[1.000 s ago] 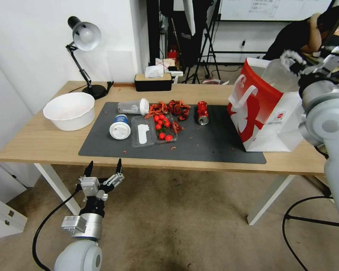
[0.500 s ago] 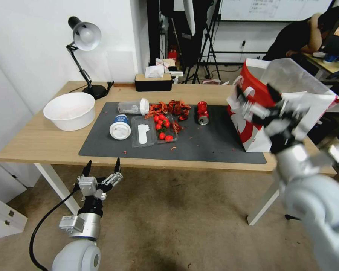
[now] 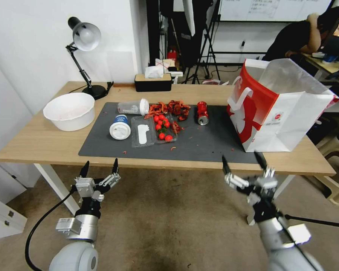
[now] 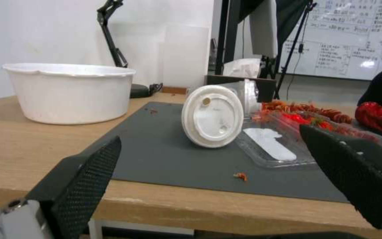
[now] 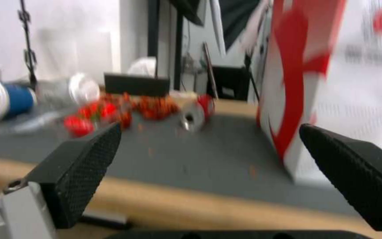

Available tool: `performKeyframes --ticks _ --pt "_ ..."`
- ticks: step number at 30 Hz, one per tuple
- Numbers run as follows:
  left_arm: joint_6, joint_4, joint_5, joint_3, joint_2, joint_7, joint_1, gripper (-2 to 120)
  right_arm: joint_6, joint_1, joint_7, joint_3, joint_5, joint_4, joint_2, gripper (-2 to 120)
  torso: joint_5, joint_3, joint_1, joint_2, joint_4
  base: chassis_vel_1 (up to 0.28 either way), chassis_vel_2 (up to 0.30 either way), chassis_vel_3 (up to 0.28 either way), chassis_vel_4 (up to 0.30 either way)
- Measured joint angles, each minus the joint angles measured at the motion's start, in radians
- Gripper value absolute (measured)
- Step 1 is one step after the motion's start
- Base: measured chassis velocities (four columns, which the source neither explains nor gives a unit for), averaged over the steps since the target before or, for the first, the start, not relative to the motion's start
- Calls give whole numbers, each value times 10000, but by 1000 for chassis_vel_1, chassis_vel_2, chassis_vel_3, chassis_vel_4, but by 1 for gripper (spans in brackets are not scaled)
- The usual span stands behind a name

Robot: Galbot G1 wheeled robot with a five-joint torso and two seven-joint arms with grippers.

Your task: Pick up the trash from the table and place it into the takeout bag.

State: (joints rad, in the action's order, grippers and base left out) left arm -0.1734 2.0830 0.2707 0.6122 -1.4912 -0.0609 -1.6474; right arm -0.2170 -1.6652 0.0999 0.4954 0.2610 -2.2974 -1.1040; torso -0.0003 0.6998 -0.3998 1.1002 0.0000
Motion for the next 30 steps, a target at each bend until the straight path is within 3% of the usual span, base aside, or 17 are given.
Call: performKeyframes --ticks 3,14,20,30 --pt "-83 14 11 45 25 6 -91 100 -1191 -1088 536 -405 -823 1504 -519 100 4 1 0 0 0 0 0 0 0" --pt "-125 33 6 76 25 9 -161 100 -1803 -755 933 -889 -619 2566 -1009 100 3 2 0 -1 0 0 0 0 0" --pt "-126 45 6 134 48 8 -139 100 -1098 -264 1423 -1123 -302 2213 -975 100 2 2 -1 -2 0 0 0 0 0" --pt "-75 -30 6 113 103 3 8 100 1061 2144 2549 -1743 1600 1826 -672 100 3 3 -2 -2 0 0 0 0 0"
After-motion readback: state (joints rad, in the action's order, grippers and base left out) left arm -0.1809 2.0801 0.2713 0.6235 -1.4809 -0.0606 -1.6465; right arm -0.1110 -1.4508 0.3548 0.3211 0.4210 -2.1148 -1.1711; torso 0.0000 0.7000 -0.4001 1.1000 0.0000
